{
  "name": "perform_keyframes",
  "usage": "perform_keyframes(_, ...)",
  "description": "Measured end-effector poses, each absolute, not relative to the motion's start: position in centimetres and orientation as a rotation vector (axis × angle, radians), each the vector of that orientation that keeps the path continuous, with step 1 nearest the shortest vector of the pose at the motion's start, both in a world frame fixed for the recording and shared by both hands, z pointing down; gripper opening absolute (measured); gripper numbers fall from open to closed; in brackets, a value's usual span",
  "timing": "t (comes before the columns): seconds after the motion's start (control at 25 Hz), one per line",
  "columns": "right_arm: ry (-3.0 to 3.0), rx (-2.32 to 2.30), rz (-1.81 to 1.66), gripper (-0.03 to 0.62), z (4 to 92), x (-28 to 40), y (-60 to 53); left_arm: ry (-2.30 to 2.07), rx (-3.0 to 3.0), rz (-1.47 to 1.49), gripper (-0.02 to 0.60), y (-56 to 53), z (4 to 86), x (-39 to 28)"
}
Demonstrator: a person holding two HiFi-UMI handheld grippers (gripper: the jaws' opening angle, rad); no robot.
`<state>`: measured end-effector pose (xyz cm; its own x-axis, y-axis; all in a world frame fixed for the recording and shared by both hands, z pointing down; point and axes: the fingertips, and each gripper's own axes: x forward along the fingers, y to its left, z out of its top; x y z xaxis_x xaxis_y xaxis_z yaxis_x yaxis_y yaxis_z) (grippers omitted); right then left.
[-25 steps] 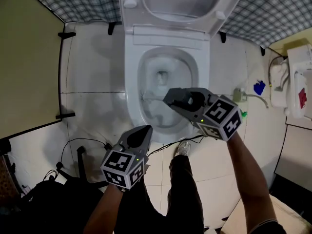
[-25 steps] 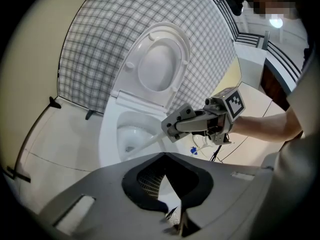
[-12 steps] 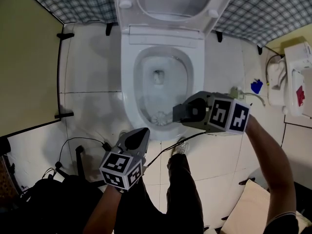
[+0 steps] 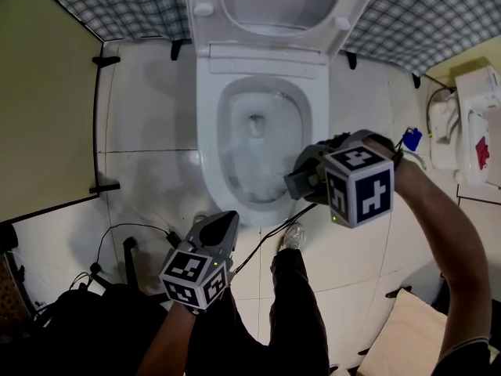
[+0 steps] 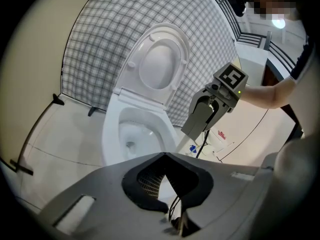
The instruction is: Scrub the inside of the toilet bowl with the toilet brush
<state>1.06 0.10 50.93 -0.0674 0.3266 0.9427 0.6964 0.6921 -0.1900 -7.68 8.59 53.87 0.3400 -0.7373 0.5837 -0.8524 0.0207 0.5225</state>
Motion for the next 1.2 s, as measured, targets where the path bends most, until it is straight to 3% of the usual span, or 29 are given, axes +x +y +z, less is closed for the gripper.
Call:
perform_keyframes(0.52,-1.595,-0.546,-0.342,0.179,52.3,4.8,-6.9,-1.408,1.744,0.16,0.005,8.2,53.9,-7.9)
perform_keyframes(1.2,-1.672,0.122,-0.238,0.179,52.3,4.3,-17.0,-1.411,1.722,0.168,0.005,8.2,54.5,-8.4)
